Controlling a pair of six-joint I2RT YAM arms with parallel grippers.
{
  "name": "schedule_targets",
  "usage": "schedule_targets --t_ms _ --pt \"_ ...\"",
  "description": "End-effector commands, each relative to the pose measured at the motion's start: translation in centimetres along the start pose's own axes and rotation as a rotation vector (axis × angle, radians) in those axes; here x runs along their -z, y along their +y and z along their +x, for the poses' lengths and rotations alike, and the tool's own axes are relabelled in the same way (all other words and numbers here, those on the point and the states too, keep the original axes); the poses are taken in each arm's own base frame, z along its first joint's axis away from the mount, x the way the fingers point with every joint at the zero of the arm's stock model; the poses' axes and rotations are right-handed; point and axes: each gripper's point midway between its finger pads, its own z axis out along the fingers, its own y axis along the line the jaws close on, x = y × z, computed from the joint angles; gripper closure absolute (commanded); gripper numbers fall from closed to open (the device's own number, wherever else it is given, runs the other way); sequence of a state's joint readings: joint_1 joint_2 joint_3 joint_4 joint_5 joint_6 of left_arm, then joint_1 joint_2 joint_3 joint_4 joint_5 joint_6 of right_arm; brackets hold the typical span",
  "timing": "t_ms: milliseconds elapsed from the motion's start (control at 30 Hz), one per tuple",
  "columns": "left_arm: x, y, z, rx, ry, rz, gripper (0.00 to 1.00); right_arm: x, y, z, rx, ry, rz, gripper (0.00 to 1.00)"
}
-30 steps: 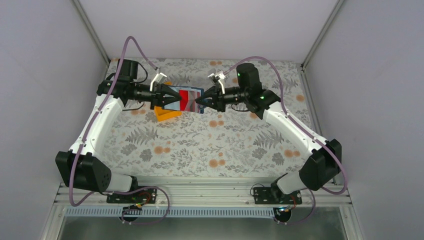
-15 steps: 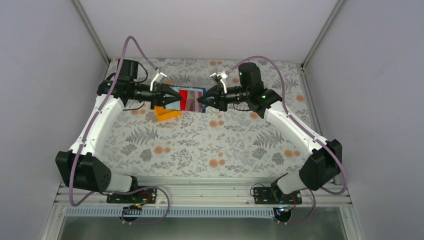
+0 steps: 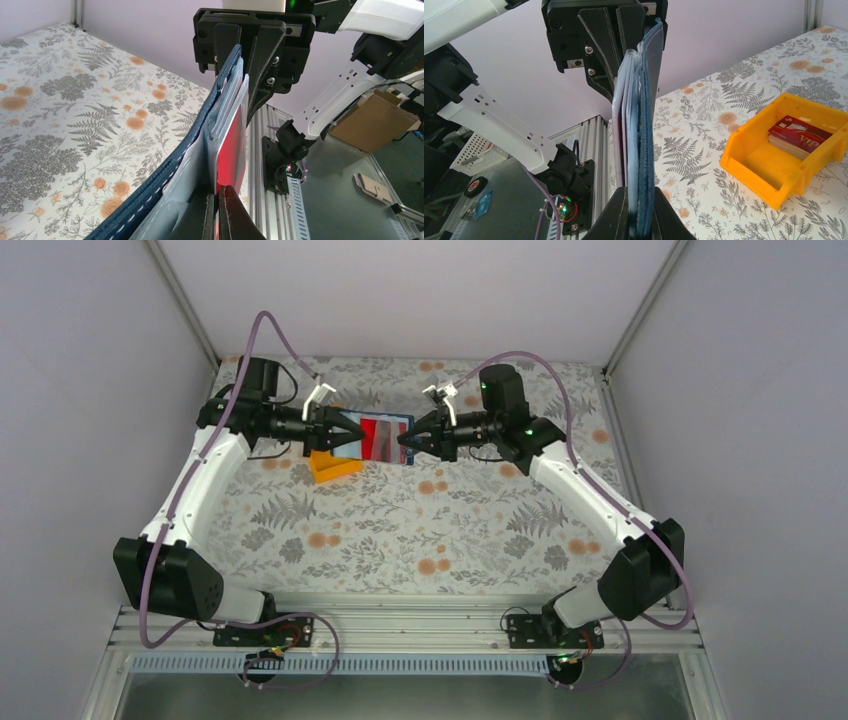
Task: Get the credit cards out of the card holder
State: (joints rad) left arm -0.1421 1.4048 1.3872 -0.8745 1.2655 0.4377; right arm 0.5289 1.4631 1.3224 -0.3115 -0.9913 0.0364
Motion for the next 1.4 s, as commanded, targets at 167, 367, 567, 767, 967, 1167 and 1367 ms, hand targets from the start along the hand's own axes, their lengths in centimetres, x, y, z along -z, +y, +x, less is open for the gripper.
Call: schedule_targets --t_ms 167,367,567,767,967,1167,1367 --pt "1.2 0.9 -0.5 -0.057 0.002 -0.066 0.98 2.2 1.5 -0.8 0.031 -0.004 -0.031 0.96" --pt "0.4 1.3 0.1 -0.016 -0.004 -0.035 0.98 1.6 1.4 -0.6 -0.003 0.003 -0.083 0.96" --pt "-0.9 1.1 0.6 0.009 0.005 -0.002 0.98 1.8 2.0 -1.3 0.020 -0.017 -0.090 0.96" --pt "-1.6 1.5 0.8 0.035 0.012 0.000 0.86 1.8 1.9 -0.9 0.011 -0.009 -0.091 0.96" --pt "-2.2 0.6 0.9 0.028 0.016 0.043 0.79 2.0 2.3 -1.2 0.023 -0.017 -0.087 0.96" --pt "-2.3 -0.2 0.5 0.017 0.005 0.092 0.81 2.2 2.5 -1.0 0.021 -0.016 -0.082 0.96" --pt "-2.4 -1.0 0.2 0.007 0.004 0.129 0.96 2.3 2.4 -1.0 0.032 -0.013 -0.068 0.96"
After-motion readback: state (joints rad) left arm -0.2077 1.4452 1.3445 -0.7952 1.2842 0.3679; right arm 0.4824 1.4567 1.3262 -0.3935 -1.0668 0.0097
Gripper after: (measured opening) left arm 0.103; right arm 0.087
